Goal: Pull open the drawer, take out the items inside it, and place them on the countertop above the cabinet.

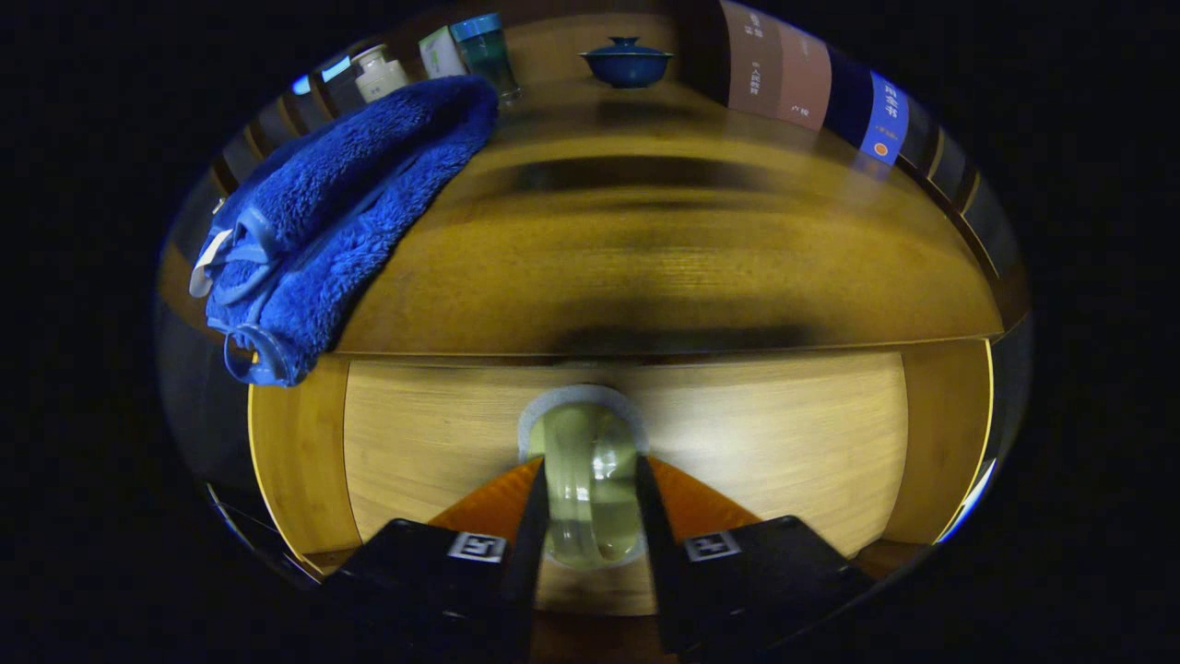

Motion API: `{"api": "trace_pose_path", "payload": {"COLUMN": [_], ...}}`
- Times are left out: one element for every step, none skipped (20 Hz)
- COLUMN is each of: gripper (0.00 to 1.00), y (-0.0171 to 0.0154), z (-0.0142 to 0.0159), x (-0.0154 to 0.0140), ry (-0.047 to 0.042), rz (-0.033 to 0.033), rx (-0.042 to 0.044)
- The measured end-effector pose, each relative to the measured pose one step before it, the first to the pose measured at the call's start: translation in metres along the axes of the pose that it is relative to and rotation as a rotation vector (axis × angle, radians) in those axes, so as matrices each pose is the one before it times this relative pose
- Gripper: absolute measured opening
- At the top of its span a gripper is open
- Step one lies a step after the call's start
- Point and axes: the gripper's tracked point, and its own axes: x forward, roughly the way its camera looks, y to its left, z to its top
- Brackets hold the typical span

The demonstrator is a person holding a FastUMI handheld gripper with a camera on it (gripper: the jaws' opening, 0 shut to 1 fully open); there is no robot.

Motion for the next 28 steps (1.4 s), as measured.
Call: {"api": "trace_pose_path", "payload": {"gripper": [0.53,0.37,0.2,0.2,0.21,0.21,0.2,0.21,0.21,0.2,0.21,0.21,0.2,0.21,0.2,0.2,0.2,0.21,0.2,0.2,0.2,0.2,0.2,0.2,0.2,0.2,0.21,0.2], "y": [0.00321,-0.00513,-0.00029,0.00161,0.00091,0.00186,-0.00018,-0.0003,0.00059,0.00035,0.00012,0.0004,-0.00015,0.00141,0.0007,0.00136,0.00239,0.00199,0.00087,0.00067,0.00137,-0.00027,0.0015,0.00108,-0.00003,0.00081,-0.00049,-0.00139], "z": [0.00938,0.00317,-0.00297,-0.00423,0.00282,-0.00178,-0.00104,0.00007,-0.00021,0.0001,0.00242,0.00022,0.00281,0.00204,0.00267,0.00252,0.00411,0.0066,0.01063,0.01081,0.01415,0.01714,0.01407,0.01269,0.00964,0.00671,0.00892,0.0069], "x": [-0.00443,-0.00322,0.00228,-0.0027,-0.00121,0.00118,-0.0014,-0.00145,-0.00252,-0.00367,-0.00618,-0.01033,-0.00933,-0.01138,-0.01131,-0.01443,-0.01455,-0.01507,-0.01373,-0.01198,-0.00977,-0.00655,-0.00353,-0.0008,0.00069,0.00211,0.00485,0.00699], "ry": [-0.03266,-0.01444,0.01074,0.01864,-0.01507,0.00055,0.00513,-0.00156,-0.00474,-0.01197,-0.01573,-0.02065,-0.02446,-0.02963,-0.03364,-0.0361,-0.03817,-0.04347,-0.05061,-0.05488,-0.05096,-0.04364,-0.04015,-0.02976,-0.01654,-0.01084,-0.00815,-0.00281], "rz": [0.0183,-0.03252,0.00581,0.00698,-0.00223,0.00157,0.00433,0.00184,0.0038,0.00387,0.00186,0.00327,0.00327,0.00364,0.00201,0.00586,0.00665,0.00665,-0.00136,-0.00693,-0.00376,-0.00174,-0.00407,-0.0032,-0.00199,-0.00043,-0.00087,-0.00517], "rx": [-0.00108,-0.0082,-0.00677,-0.00468,-0.00115,-0.00678,-0.00122,0.00212,0.00188,0.00201,-0.00103,0.00096,0.00031,0.00087,-0.0019,-0.00339,-0.00532,-0.00292,-0.00149,0.00214,0.00521,-0.00136,-0.00482,-0.00391,0.00674,0.0108,0.01331,0.00826]}}
